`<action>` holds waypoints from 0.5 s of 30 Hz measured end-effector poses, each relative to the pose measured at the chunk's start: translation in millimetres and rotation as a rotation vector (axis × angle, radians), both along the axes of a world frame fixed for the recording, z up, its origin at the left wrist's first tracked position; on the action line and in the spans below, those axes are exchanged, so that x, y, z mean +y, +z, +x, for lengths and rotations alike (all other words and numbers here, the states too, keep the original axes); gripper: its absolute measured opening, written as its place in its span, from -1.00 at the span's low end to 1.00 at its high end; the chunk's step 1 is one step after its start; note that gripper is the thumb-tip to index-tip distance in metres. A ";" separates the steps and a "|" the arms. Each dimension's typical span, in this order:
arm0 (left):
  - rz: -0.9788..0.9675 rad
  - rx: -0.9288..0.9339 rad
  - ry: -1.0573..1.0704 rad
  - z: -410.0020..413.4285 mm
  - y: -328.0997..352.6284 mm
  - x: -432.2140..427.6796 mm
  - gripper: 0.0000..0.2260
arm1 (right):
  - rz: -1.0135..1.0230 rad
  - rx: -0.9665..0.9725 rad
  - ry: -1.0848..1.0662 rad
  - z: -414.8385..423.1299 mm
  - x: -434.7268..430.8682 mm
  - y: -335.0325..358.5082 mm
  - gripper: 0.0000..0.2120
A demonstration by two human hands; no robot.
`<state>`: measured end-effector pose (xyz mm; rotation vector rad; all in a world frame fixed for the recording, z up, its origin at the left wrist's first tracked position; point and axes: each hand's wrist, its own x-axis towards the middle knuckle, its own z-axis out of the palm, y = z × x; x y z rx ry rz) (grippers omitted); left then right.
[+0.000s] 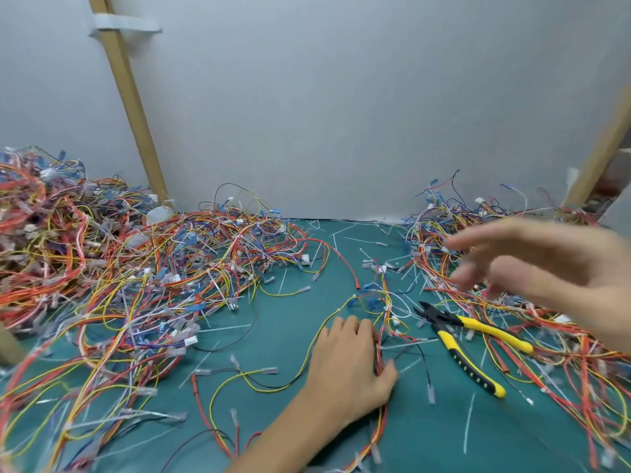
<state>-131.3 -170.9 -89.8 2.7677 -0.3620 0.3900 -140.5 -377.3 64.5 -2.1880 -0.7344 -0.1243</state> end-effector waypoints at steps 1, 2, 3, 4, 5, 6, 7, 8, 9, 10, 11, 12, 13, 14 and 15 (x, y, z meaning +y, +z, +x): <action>-0.034 0.005 -0.002 1.3 -0.1 1.3 -0.69 | -0.157 0.023 -0.106 5.5 -4.6 -11.3 -0.55; -0.074 0.014 -0.005 3.1 -0.2 2.9 -0.74 | -0.317 0.019 -0.251 12.8 -9.2 -24.2 -0.45; -0.118 0.025 -0.008 5.0 0.0 4.5 -0.77 | -0.535 0.057 -0.384 20.0 -14.3 -42.0 -0.32; -0.165 0.036 -0.012 7.0 0.2 6.3 -0.80 | -0.718 0.104 -0.475 21.4 -15.5 -58.9 -0.19; -0.219 0.042 -0.017 8.9 0.6 8.2 -0.83 | -0.857 0.170 -0.525 24.3 -17.9 -76.2 -0.09; -0.279 0.045 -0.016 11.0 1.3 10.5 -0.84 | -0.935 0.210 -0.555 24.8 -18.7 -86.6 -0.02; -0.346 0.049 -0.001 12.4 2.9 12.5 -0.85 | -0.987 0.227 -0.578 25.4 -18.9 -93.1 0.04; -0.410 0.061 0.025 13.5 4.7 14.2 -0.85 | -1.008 0.227 -0.595 27.8 -20.0 -98.5 0.08; -0.455 0.083 0.051 14.1 6.0 15.0 -0.84 | -1.006 0.209 -0.603 29.4 -19.5 -102.9 0.09; -0.475 0.109 0.067 14.5 7.0 14.5 -0.84 | -1.019 0.161 -0.614 30.2 -18.4 -107.4 0.07; -0.471 0.132 0.073 15.0 7.7 12.6 -0.83 | -1.046 0.097 -0.627 31.1 -18.3 -112.6 0.02; -0.451 0.148 0.074 15.6 8.0 10.1 -0.83 | -1.075 0.052 -0.632 32.2 -17.6 -117.0 -0.02; -0.418 0.159 0.074 15.8 8.5 7.3 -0.84 | -1.100 0.025 -0.643 32.9 -16.9 -120.4 -0.05; -0.374 0.173 0.073 16.1 9.0 4.5 -0.81 | -1.123 0.002 -0.663 32.9 -16.5 -123.3 -0.08; -0.311 0.193 0.074 15.7 9.6 2.3 -0.74 | -1.127 -0.037 -0.693 32.4 -15.9 -126.3 -0.11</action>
